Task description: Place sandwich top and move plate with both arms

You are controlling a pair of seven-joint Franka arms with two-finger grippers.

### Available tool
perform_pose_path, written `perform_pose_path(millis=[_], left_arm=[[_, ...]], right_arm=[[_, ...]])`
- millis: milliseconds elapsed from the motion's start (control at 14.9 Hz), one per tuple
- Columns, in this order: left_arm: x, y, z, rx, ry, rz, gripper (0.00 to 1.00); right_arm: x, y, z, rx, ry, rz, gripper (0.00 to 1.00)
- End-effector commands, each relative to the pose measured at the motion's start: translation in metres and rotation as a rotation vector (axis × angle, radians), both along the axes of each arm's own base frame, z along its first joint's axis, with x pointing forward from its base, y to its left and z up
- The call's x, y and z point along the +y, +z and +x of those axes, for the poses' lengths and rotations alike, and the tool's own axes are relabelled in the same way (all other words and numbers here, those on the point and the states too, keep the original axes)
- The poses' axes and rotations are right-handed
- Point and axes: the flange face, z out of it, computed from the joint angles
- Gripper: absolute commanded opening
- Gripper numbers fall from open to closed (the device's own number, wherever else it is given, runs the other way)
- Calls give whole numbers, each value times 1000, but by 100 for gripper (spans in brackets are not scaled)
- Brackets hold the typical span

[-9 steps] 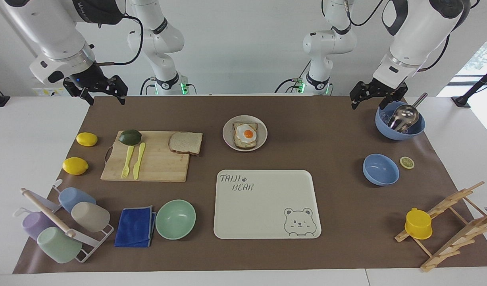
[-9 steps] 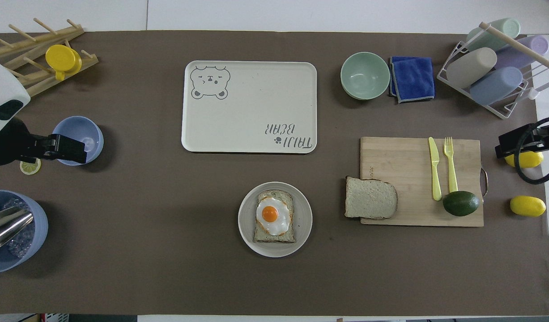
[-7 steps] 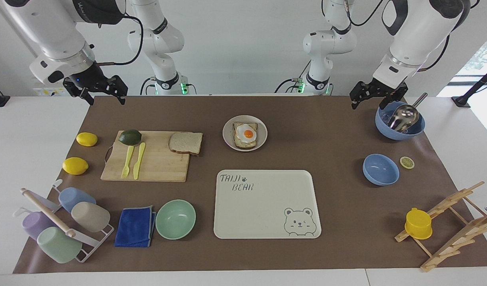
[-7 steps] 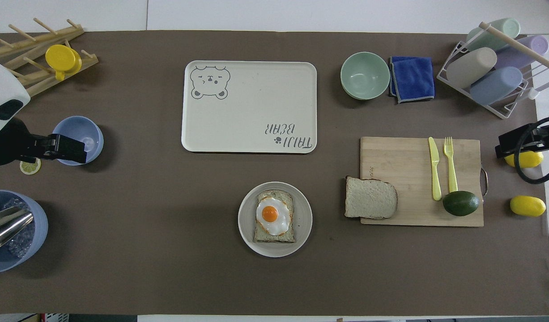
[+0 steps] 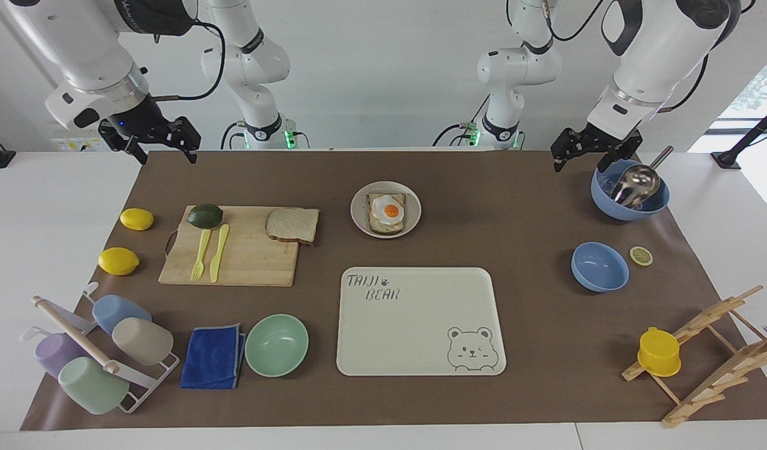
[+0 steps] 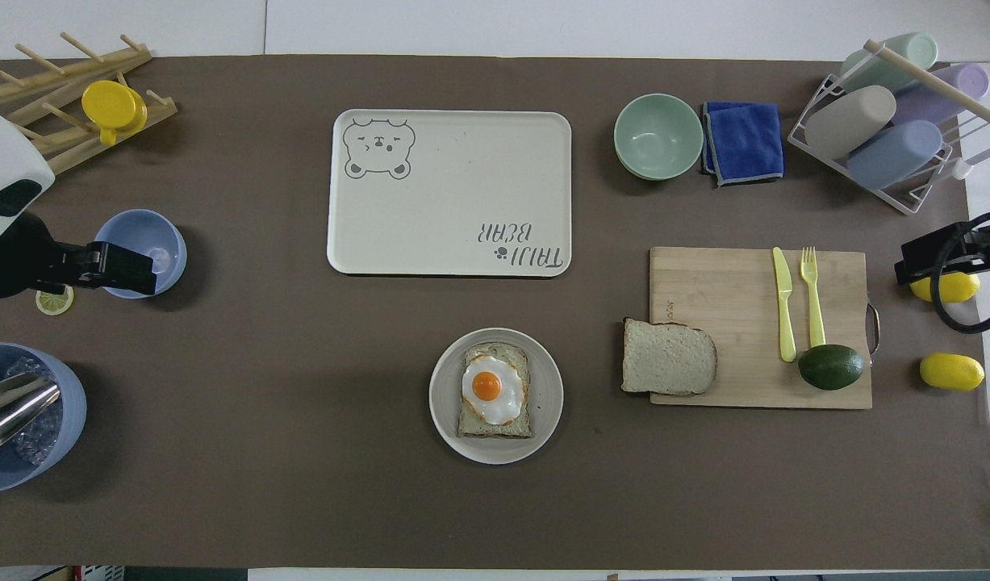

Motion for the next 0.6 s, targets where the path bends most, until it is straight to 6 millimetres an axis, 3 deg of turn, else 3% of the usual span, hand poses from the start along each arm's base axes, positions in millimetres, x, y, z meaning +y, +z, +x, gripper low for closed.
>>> perform_pose_path(millis=[0,134,335,402,536], left_arm=[[3,5,-4,-1,-1,18,100],[3,4,-4,0,-1,18,100],[3,4,-4,0,-1,18,100],[3,4,-4,0,-1,18,100],[3,4,-4,0,-1,18,100]], right_arm=[[-5,2,-7,15,3,29,100],[-8,2,-8,15,-1,29,100],[4,-1,-7,14,43,28,100],[28,-2,-6,12,59,6,100],[57,-11,-5,24,-3,-41,100]])
